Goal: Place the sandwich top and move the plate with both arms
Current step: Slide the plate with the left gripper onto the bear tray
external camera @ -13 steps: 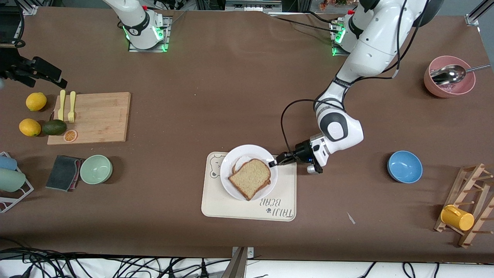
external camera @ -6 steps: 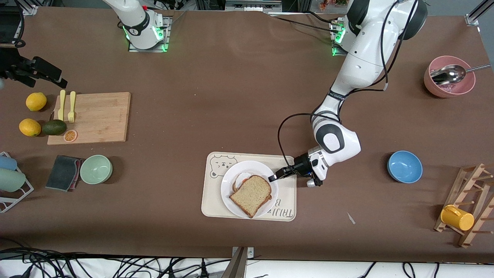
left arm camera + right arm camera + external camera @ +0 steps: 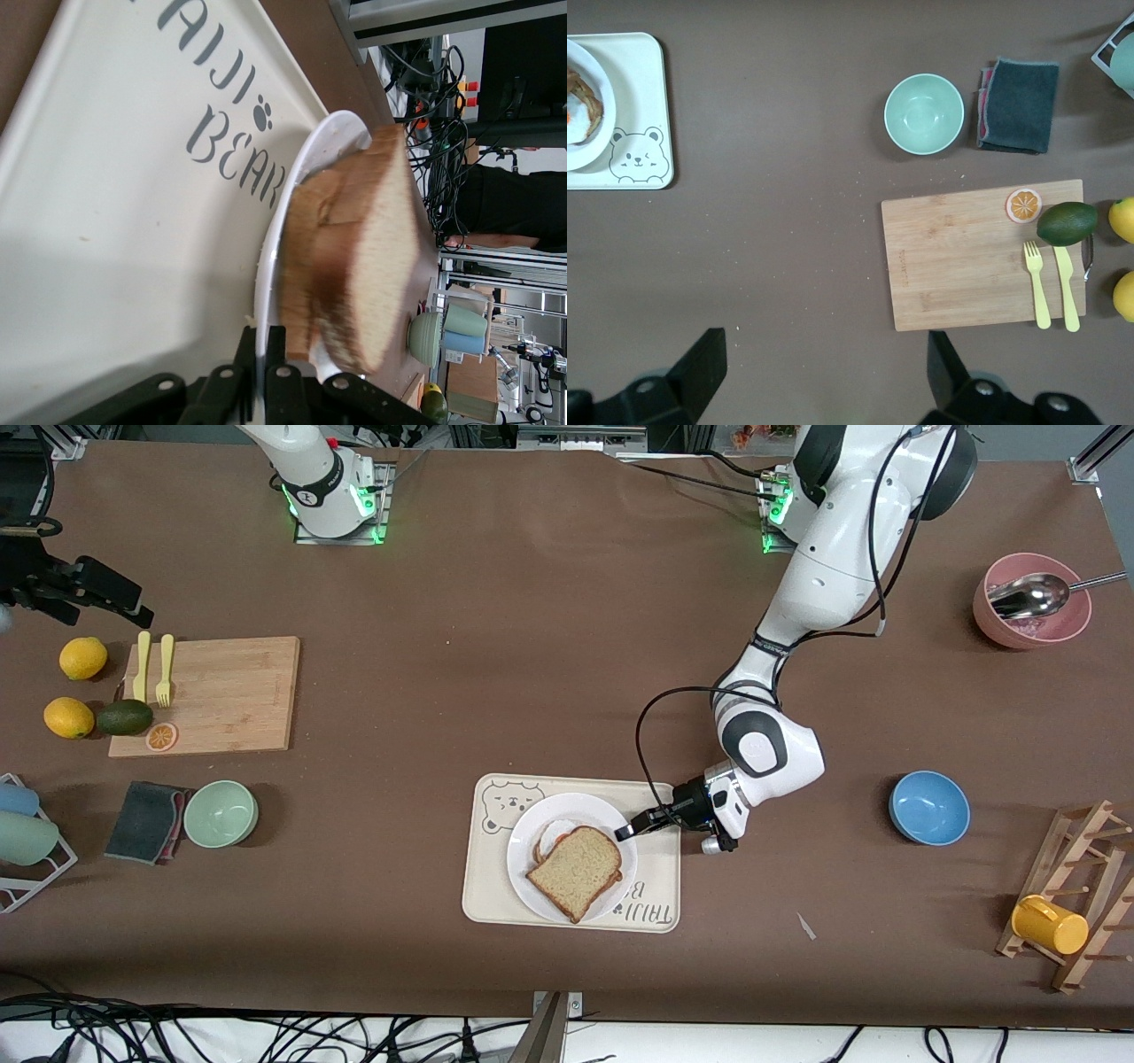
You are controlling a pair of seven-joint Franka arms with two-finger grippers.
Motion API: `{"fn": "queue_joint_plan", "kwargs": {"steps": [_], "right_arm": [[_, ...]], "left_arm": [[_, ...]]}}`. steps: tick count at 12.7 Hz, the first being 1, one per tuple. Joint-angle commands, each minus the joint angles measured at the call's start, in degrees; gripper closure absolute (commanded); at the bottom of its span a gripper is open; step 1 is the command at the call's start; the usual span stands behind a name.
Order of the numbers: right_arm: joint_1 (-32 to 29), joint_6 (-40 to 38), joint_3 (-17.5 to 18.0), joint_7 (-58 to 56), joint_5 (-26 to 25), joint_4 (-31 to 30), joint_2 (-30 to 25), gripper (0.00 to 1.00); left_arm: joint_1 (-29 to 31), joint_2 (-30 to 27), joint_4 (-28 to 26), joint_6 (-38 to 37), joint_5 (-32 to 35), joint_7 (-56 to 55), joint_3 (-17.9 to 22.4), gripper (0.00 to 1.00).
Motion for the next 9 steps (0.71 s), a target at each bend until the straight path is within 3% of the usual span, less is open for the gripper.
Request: {"fn": "queue_joint_plan", "kwargs": {"steps": [1, 7, 9], "right_arm": [[0.1, -1.2, 0.0, -1.0, -1.1, 1.0, 0.2, 0.00], [0.1, -1.2, 0.0, -1.0, -1.1, 1.0, 0.2, 0.00], [0.1, -1.1, 0.0, -1.0, -1.1, 1.0, 0.2, 0.00]], "left_arm": [[-0.7, -2.9, -2.6, 0.4, -1.4, -0.6, 1.0, 0.68], [1.8, -8.8, -10.5, 0.1, 2.5, -0.1, 0.8, 0.68], [3.3, -12.1, -14.5, 0.0, 6.6, -0.3, 0.4, 0.68]]}}
